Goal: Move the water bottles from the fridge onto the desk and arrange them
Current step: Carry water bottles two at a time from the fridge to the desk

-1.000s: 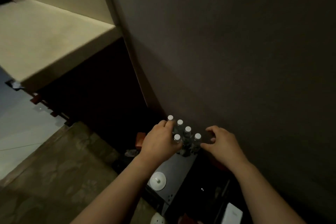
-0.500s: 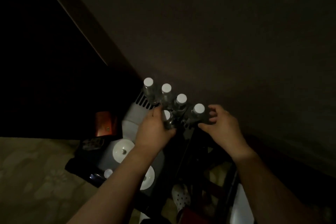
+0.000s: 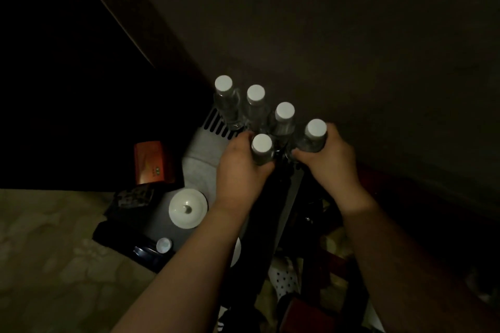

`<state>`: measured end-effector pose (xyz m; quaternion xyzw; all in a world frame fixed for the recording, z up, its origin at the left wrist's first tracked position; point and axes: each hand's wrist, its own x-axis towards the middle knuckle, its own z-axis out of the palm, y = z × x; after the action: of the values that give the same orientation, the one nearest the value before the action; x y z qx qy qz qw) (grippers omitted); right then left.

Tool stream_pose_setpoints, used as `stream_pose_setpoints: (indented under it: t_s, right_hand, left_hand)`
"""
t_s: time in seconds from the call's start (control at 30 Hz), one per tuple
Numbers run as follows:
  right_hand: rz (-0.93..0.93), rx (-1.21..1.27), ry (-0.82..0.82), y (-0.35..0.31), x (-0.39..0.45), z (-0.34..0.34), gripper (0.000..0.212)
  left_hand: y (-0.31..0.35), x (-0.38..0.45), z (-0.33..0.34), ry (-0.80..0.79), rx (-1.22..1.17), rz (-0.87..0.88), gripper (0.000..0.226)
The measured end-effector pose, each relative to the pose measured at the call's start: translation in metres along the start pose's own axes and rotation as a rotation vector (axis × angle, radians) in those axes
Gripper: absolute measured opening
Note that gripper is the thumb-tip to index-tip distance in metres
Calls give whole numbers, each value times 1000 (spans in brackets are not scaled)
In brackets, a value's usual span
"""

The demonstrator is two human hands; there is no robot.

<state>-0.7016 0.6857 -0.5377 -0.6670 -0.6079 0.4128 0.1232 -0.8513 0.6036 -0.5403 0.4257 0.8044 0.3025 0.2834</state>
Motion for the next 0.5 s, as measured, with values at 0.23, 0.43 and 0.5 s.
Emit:
stream_pose_setpoints:
  t_s: [0.23,0.43,0.5]
  right_hand:
    - [26,109,90,-36,-61,-49,66]
    - [-20,164,182,-92,-148,-133,66]
    - [-27,168,215,-113,-176,-166,67]
  left_hand:
    - [46,-30,-45,-19,27,91,45]
    - [139,-68,-119,-28,-5,225,47]
    - [176,-83,-148,-42,7,305,55]
